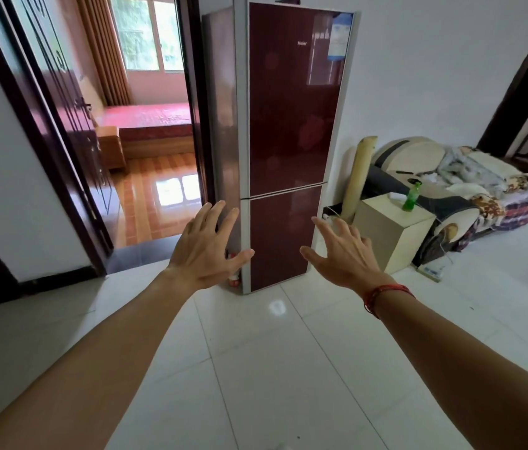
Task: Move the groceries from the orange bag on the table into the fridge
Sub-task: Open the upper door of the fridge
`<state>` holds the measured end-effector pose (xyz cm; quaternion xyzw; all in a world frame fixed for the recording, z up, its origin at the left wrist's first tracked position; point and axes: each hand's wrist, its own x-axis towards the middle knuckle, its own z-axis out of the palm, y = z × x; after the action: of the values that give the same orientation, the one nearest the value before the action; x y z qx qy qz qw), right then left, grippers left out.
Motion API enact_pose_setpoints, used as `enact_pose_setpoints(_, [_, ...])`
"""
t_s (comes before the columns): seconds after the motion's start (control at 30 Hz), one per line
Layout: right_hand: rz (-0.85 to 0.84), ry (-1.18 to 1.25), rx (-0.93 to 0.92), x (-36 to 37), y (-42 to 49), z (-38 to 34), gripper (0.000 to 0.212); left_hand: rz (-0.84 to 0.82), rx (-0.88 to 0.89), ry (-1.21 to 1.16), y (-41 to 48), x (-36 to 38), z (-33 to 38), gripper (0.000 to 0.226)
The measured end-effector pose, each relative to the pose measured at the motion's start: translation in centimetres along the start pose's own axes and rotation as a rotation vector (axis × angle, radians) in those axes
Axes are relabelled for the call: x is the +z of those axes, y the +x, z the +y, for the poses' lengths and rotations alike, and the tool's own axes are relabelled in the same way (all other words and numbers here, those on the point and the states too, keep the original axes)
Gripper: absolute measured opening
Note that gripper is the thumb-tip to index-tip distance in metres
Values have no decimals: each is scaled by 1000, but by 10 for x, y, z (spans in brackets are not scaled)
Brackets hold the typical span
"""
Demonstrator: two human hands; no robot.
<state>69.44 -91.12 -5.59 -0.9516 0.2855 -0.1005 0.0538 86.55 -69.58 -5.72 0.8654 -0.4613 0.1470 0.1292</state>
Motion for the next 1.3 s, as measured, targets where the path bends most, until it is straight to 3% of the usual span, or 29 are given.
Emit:
enact_pose_setpoints(0.63, [-25,31,-43,27,324,66,76,-22,-75,35,279,100,-71,94])
enact_pose_setpoints(1.3, [52,41,13,57,555,34,75,-34,2,46,491,179,-198,94])
